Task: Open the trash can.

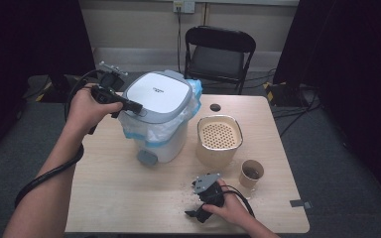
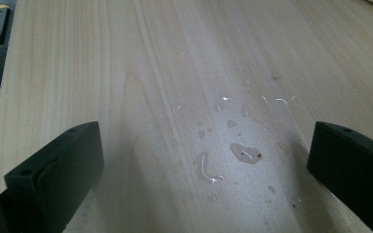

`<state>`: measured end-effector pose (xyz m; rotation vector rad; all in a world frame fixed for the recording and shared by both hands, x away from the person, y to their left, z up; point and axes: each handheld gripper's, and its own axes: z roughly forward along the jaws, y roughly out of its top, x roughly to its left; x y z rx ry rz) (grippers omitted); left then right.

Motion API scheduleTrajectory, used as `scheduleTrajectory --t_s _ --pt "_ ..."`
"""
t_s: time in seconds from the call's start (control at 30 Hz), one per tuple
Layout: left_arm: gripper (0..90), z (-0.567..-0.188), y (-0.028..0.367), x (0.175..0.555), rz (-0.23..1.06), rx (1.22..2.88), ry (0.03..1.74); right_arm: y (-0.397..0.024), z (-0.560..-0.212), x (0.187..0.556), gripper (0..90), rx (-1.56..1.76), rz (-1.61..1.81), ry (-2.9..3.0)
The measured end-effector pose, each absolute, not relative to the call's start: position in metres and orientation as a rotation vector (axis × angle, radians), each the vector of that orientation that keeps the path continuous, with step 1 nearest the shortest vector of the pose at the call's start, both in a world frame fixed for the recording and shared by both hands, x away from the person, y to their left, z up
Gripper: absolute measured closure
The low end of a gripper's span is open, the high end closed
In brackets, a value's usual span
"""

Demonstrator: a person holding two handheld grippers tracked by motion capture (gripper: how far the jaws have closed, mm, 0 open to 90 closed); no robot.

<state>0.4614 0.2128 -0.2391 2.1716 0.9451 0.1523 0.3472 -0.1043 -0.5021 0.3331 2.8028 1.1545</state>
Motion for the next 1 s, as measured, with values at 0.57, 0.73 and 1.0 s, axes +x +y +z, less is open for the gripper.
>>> scheduleTrajectory --t_s 0.57,0.73,1.0 --pt "90.0 -0.2395 0.2115 0.4615 0.165 2.180 0.958 -0.1043 -0.5021 0.3472 0.0 0.333 1.154 2.803" --pt "90.0 -0.2401 0.2112 0.4616 0.165 2.179 0.965 -0.1043 -0.5021 0.3472 0.0 0.333 1.154 2.803" --pt "90.0 -0.2408 0.2137 0.4599 0.160 2.170 0.963 -0.1044 -0.5022 0.3471 0.0 0.334 1.152 2.803"
